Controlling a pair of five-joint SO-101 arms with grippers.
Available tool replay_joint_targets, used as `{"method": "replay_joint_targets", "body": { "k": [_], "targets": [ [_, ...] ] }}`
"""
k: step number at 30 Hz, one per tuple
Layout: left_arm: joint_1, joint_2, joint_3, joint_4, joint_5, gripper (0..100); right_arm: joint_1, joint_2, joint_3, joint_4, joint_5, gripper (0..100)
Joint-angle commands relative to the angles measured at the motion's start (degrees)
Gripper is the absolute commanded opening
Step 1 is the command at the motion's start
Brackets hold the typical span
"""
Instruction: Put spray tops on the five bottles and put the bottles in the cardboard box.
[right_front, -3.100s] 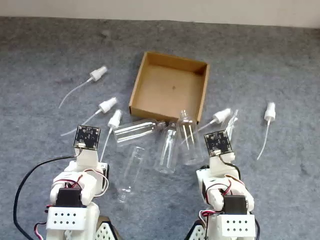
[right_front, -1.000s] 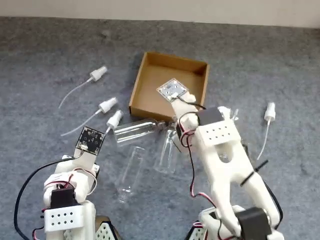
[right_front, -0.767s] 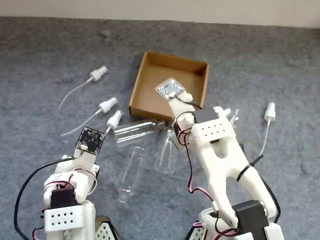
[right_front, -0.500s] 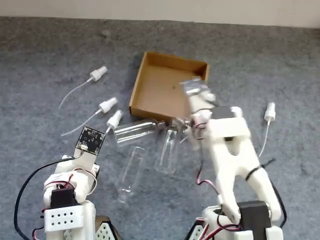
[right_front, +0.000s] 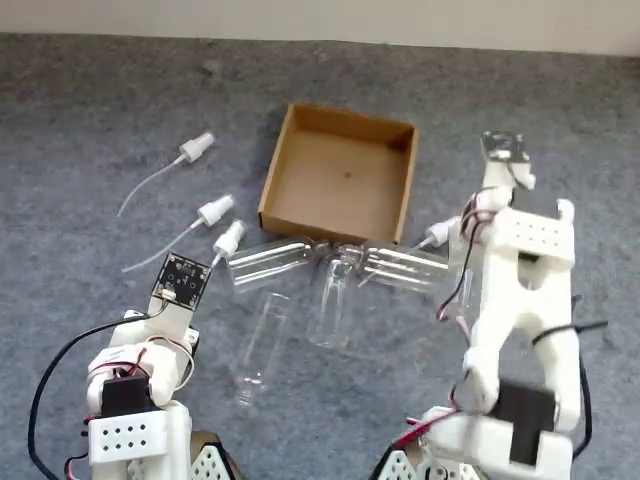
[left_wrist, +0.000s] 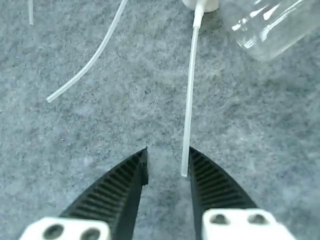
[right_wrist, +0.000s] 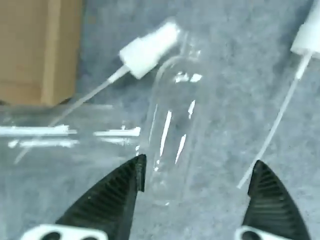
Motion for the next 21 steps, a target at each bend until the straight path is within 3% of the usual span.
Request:
{"method": "replay_joint_targets", "body": {
  "k": [1, 7, 14, 18, 21],
  "targets": [
    [1.1, -0.2, 1.4, 0.2, -0.5, 9, 1.0, 7.8, -10.0, 0.8, -1.3, 28.9],
    [0.9, -0.2, 1.4, 0.2, -0.5, 9, -0.4, 17.5, -16.3, 0.8, -1.1, 27.4],
    [0.9, -0.3, 1.4, 0.2, -0.4, 9, -0.3, 20.2, -15.3, 0.4, -0.7, 10.4],
    [0.7, -0.3, 0.3, 0.2, -0.6, 9, 2.1, 20.0, -15.3, 0.8, 5.7, 2.2],
    [-1.4, -0.3, -2.7, -0.3, -3.3, 9, 5.0, 20.0, -15.3, 0.9, 11.8, 1.3]
  ]
}}
